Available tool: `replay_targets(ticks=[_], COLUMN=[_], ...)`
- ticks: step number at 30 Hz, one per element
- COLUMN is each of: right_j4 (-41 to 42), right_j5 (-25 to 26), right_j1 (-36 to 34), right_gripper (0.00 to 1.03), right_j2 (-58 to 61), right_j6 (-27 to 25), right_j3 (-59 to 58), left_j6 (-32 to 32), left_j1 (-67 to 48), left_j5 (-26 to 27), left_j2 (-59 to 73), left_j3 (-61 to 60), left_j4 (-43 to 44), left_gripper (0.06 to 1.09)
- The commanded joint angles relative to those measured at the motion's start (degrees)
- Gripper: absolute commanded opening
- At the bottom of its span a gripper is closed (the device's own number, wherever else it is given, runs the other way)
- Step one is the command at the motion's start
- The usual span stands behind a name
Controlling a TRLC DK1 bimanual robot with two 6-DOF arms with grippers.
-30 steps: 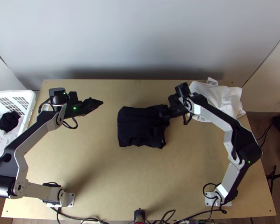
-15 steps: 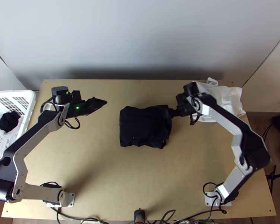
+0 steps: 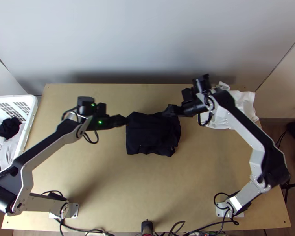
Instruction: Fold the t-shirt
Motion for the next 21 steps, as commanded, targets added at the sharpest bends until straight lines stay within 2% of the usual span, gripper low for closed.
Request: replay_targets(ticks=[1,12,17,21], right_j4=[0.0,1.4,1.5,0.9], right_j5=[-3.7,-4.0,0.4,1.0], right_j1=[-0.6,-1.4,-3.0,-3.8], right_gripper=[0.98,0.98,0.98,0.98], right_j2=[8.5,25.9,28.7,27.5], right_j6=[0.5,0.3,0.2,0.2], right_j3=[1.9,10.1,9.7,8.9], left_j6=[3.5,3.8,4.9,5.5], left_j1=[-5.9,-9.5,-11.0,-12.8], left_j5=[-2.0,-3.1,-4.5,-6.0], left_j2=[2.7,3.8,3.7,3.7], left_j3=[-0.9,-2.7,-7.0,-8.3], left_j4=[1.7,2.4,4.7,5.8], left_gripper=[0.78,0.78,0.78,0.78])
